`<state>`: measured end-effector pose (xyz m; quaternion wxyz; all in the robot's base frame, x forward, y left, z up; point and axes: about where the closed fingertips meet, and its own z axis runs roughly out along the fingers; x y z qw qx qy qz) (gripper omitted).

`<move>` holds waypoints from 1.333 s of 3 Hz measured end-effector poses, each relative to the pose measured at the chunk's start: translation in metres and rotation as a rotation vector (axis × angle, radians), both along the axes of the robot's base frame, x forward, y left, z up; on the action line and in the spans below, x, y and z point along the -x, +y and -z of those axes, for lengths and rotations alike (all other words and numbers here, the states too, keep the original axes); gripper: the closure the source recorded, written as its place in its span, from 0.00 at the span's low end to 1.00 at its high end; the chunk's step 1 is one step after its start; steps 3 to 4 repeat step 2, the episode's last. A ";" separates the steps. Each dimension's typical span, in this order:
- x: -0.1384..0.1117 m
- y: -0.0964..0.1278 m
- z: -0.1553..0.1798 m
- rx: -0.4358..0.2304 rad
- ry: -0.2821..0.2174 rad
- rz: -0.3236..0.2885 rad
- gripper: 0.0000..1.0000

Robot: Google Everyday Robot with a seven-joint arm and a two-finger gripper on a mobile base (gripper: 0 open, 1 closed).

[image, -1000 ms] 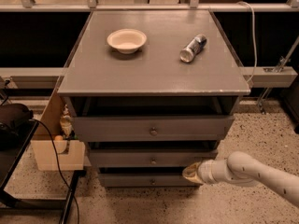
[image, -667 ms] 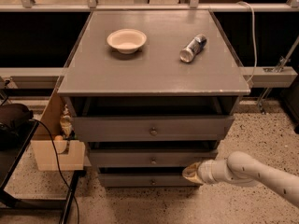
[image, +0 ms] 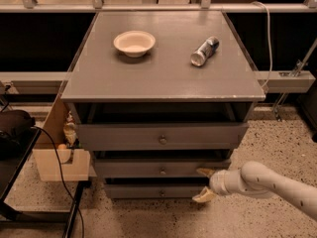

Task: Close middle drawer

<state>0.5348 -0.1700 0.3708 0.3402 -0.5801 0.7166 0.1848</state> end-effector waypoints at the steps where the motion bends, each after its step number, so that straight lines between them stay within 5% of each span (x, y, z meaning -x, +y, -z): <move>1: 0.000 0.000 0.000 0.000 0.000 0.000 0.00; 4: 0.000 0.000 0.000 0.000 0.000 0.000 0.00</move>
Offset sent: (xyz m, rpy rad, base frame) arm 0.0000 0.0000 0.0000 0.0000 0.0000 0.0000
